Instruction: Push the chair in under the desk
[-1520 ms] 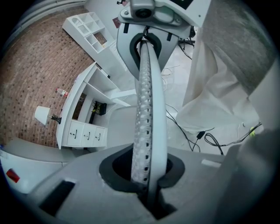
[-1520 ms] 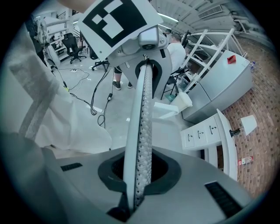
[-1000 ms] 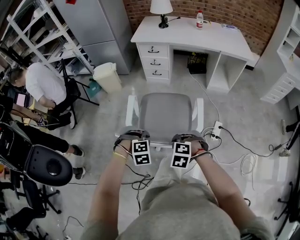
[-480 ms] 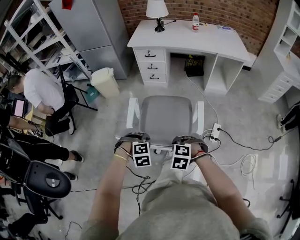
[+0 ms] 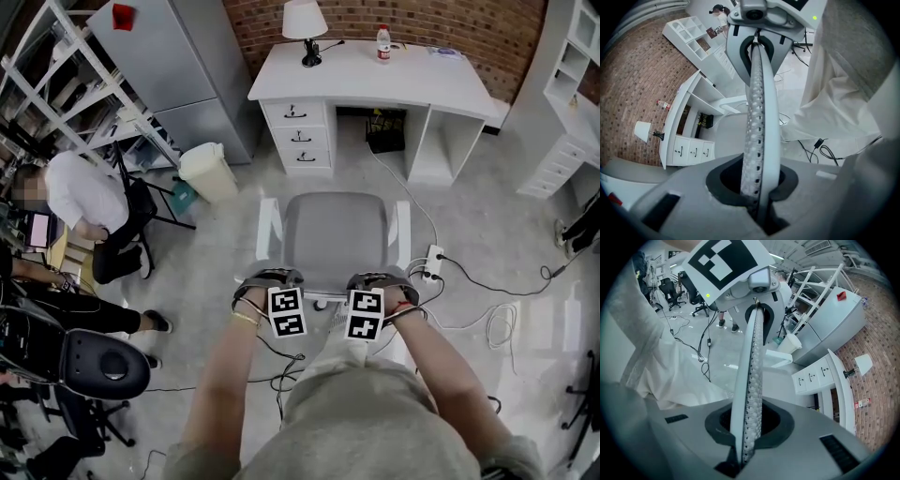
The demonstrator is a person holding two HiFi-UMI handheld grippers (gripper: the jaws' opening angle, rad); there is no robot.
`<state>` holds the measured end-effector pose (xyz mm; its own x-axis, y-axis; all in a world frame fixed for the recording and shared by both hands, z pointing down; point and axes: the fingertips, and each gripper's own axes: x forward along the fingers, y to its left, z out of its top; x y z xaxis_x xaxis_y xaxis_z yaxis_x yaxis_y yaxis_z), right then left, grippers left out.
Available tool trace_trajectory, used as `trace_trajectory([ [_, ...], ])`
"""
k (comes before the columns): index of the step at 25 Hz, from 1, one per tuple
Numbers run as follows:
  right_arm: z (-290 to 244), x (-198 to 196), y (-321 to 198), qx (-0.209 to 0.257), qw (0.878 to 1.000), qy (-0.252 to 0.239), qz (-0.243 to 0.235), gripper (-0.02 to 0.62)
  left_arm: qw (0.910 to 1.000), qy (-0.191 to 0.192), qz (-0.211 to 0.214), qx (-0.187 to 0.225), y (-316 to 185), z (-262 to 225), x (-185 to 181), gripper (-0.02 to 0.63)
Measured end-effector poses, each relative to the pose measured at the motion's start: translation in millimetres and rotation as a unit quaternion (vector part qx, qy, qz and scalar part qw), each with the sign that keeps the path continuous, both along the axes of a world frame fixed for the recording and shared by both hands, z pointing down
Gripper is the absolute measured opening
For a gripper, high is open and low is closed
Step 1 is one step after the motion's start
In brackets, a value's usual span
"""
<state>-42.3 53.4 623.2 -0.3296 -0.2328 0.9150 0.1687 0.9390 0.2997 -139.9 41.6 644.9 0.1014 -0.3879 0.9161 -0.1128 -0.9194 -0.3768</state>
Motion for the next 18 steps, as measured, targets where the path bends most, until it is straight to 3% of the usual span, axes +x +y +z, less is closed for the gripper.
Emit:
trace_trajectory([
  [18,0.7,15.2,-32.2,0.003,1.000,0.006,0.011,0.025,0.9999,0.001,0.010,-0.003,-32.9,-0.1,15.6,0.052],
])
